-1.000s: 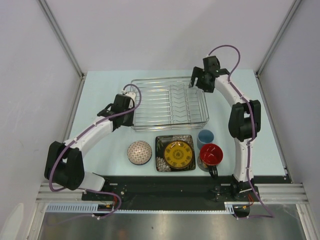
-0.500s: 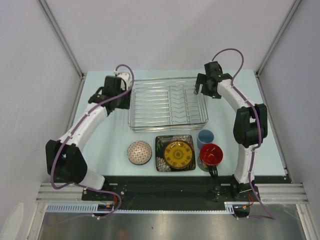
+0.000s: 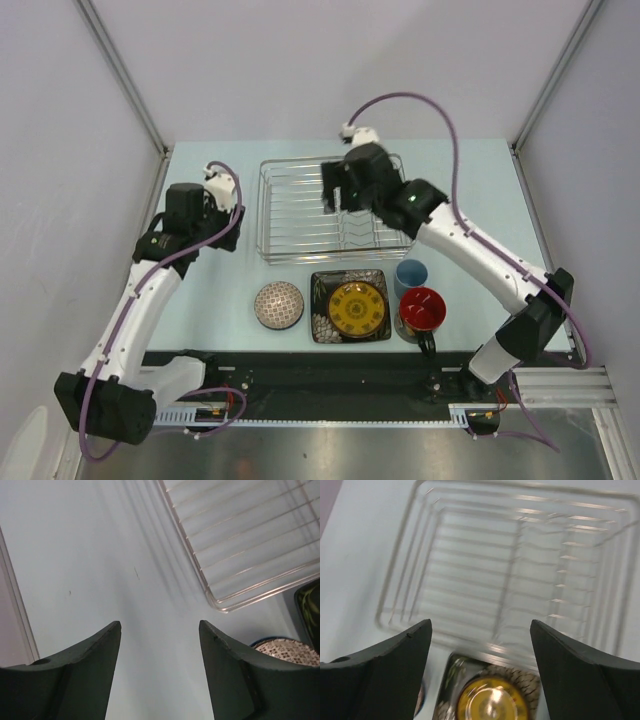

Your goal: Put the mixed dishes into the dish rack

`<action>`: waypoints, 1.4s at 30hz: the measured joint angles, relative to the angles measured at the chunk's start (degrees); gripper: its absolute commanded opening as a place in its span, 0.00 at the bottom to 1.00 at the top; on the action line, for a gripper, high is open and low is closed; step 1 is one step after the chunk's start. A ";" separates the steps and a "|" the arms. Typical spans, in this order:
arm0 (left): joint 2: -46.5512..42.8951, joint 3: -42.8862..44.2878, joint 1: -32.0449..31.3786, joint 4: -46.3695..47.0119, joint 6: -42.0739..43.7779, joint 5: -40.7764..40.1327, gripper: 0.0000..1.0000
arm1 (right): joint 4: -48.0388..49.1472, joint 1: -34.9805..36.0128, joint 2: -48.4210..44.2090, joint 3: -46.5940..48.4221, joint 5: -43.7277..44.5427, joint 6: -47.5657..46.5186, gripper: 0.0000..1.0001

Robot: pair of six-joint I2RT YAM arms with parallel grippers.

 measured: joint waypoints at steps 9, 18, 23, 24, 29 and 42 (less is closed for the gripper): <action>-3.96 -8.72 3.89 -0.63 2.10 1.07 0.68 | -0.26 18.62 6.05 -9.88 -4.96 2.38 0.75; -4.24 -9.16 4.00 0.07 2.10 1.62 0.67 | 1.14 25.14 10.54 -11.52 -8.44 3.67 0.69; -4.76 -10.01 4.04 0.17 2.10 1.62 0.67 | 2.03 26.34 12.02 -11.85 -8.85 3.67 0.66; -4.81 -10.01 4.04 0.17 2.10 1.62 0.67 | 2.21 26.38 12.33 -12.04 -8.87 3.67 0.66; -5.18 -10.03 4.04 0.26 2.10 1.64 0.67 | 2.91 26.38 14.14 -12.85 -8.90 3.56 0.64; -5.51 -11.37 4.04 1.05 2.08 1.60 0.67 | 4.52 26.18 17.07 -13.29 -9.70 2.58 0.37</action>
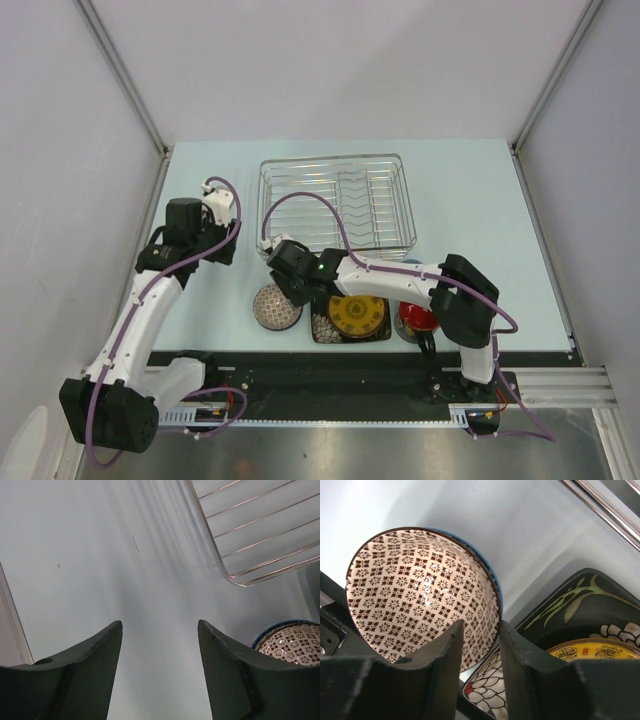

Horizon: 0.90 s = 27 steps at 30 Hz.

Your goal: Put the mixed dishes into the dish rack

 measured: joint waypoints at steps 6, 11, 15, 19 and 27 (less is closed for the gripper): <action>0.02 -0.48 0.00 0.63 -0.04 0.04 0.67 | -0.11 -0.02 0.00 0.00 0.44 -0.26 0.28; 0.02 -1.03 0.00 1.22 -0.04 0.04 0.67 | -0.52 -0.04 0.00 0.00 1.09 -0.28 0.17; 0.02 -1.22 0.00 1.49 -0.04 0.07 0.68 | -0.17 -0.09 -0.02 0.00 2.12 0.07 0.02; 0.02 -1.22 0.00 1.57 -0.04 0.04 0.68 | 0.46 -0.13 -0.79 0.00 2.40 -0.02 0.00; 0.00 -1.95 0.00 1.84 -0.04 0.04 0.68 | -1.73 -0.07 -1.84 0.44 3.76 -0.70 0.00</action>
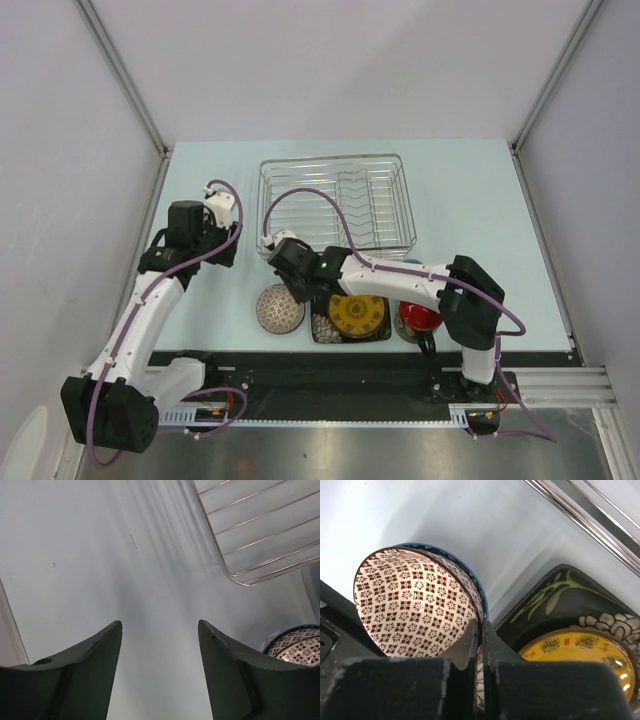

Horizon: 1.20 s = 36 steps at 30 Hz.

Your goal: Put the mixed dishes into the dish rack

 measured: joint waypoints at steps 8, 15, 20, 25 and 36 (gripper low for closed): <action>0.04 -0.28 0.00 0.07 0.00 0.00 0.68 | -4.28 -0.07 -0.44 3.45 0.68 -1.40 0.00; 0.15 -0.28 0.00 0.09 0.00 0.00 0.68 | -7.52 -0.55 -0.96 9.97 0.13 -2.64 0.00; 0.37 -0.28 0.00 0.11 0.00 -0.02 0.68 | -10.73 -3.78 -2.38 15.32 0.42 -4.09 0.00; 0.37 -0.28 0.00 0.28 0.00 0.00 0.68 | -14.78 -11.85 -3.32 22.36 3.41 -6.58 0.00; -0.22 -0.85 0.04 0.50 0.09 -0.07 0.68 | -19.89 -30.47 1.53 39.15 17.18 -12.48 0.00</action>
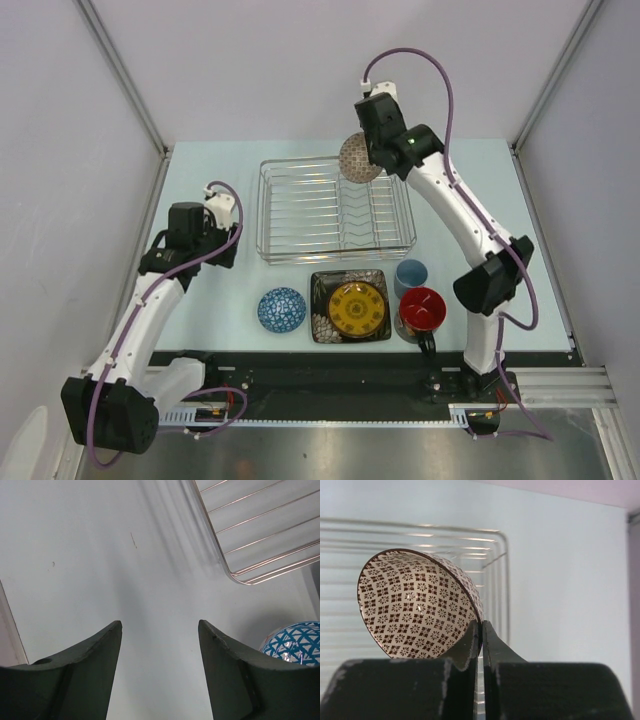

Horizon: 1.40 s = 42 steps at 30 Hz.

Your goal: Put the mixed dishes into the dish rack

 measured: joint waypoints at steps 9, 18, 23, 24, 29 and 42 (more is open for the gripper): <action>-0.09 -0.90 0.09 0.11 0.46 0.00 0.68 | -1.16 -0.28 16.48 6.80 20.48 -5.49 0.00; 1.29 -1.03 0.17 0.17 0.55 0.00 0.68 | 0.98 -0.04 21.53 6.80 30.77 -10.88 0.00; 2.01 -1.03 0.17 0.20 0.52 0.00 0.67 | 3.23 -0.39 21.51 5.77 33.14 -13.07 0.00; 2.03 -1.03 0.17 0.20 0.52 0.00 0.68 | 3.87 -0.44 21.49 5.38 33.53 -13.44 0.00; 2.03 -1.03 0.28 0.22 0.52 0.00 0.68 | 6.38 -0.33 21.46 3.10 35.23 -15.87 0.00; 2.91 -1.07 0.33 0.42 0.50 0.04 0.68 | 11.30 3.48 23.56 2.40 39.54 -20.09 0.00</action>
